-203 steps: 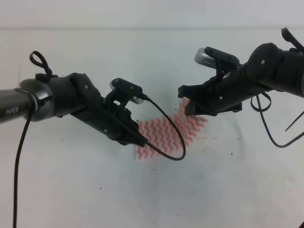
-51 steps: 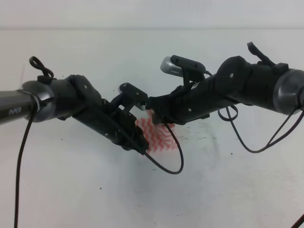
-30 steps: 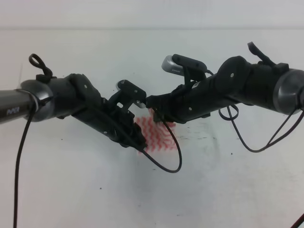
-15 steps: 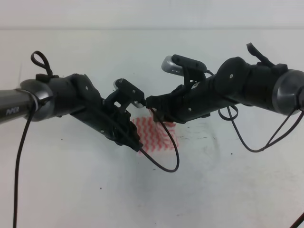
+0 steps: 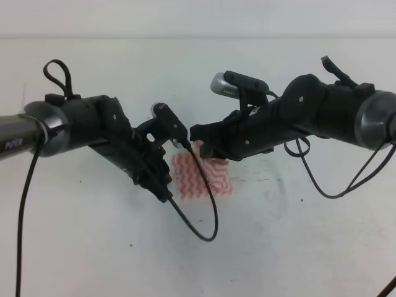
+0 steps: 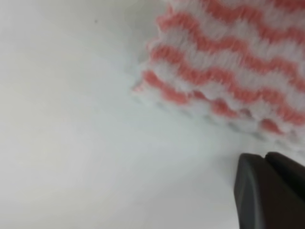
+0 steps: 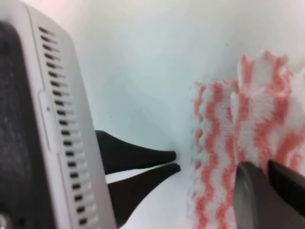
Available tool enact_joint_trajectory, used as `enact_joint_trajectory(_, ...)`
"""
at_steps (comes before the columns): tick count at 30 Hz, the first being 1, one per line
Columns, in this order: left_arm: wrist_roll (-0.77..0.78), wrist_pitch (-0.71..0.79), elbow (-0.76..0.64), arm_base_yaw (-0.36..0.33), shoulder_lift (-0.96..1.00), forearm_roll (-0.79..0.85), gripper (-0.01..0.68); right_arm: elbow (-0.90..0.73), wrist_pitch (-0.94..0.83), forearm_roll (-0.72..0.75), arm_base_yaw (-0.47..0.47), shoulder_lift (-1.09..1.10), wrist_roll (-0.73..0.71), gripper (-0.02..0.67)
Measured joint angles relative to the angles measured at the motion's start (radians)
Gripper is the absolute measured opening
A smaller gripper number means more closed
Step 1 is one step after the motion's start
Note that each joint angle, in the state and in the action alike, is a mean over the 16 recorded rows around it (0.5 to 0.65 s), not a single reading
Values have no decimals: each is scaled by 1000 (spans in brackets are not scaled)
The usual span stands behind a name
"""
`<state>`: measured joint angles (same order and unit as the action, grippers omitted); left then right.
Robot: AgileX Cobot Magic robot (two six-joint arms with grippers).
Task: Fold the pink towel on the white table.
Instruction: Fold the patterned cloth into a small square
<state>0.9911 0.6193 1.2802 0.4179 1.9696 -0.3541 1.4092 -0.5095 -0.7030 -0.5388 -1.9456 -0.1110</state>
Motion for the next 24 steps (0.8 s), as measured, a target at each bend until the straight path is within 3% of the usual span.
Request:
enact_joint_trajectory(9,200,74,0,-55,-53,-55,-4,0,0,-3,0,0,-4,-17)
enact_joint_trajectory(24,820,331,-2,-199,-57,-638,-4,0,4,-9,0,0,-1,-17)
